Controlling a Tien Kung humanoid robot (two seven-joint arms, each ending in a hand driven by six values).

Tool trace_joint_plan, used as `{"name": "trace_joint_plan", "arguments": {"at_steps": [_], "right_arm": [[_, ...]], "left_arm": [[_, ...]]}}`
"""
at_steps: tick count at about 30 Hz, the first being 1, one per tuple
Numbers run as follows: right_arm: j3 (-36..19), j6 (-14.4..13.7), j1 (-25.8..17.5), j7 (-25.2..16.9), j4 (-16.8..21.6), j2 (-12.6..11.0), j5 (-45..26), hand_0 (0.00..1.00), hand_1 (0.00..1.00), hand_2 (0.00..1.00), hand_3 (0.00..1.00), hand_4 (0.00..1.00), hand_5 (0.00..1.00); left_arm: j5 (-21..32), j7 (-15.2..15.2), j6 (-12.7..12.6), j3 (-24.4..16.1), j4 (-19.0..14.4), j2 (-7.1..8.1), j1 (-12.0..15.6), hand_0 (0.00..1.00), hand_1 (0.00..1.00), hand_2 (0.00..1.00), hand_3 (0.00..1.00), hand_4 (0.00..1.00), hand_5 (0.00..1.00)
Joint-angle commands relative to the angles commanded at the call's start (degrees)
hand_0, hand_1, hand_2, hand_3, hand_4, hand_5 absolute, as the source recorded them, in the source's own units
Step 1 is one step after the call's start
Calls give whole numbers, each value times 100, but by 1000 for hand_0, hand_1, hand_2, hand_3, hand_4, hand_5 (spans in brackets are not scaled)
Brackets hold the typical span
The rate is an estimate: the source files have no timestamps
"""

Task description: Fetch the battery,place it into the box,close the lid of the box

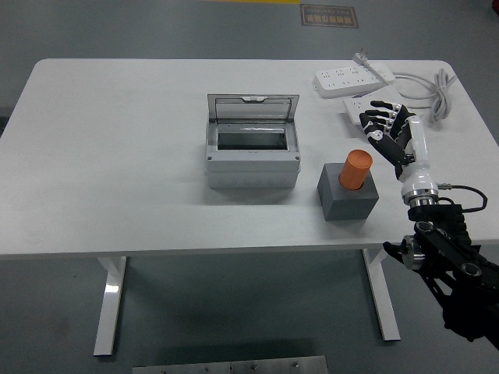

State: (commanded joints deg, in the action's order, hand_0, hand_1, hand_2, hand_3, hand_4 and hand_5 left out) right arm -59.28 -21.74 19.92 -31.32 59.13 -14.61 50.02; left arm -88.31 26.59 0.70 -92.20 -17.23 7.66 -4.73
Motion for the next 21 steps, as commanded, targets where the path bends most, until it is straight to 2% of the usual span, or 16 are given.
{"name": "trace_joint_plan", "arguments": {"at_steps": [21], "right_arm": [[282,-59,29,-62,-342,263,-75,595,560,563,602,798,276]], "left_arm": [[-142,55,49,-82,-24,-22,22,558,724,585,527,395,2]]}}
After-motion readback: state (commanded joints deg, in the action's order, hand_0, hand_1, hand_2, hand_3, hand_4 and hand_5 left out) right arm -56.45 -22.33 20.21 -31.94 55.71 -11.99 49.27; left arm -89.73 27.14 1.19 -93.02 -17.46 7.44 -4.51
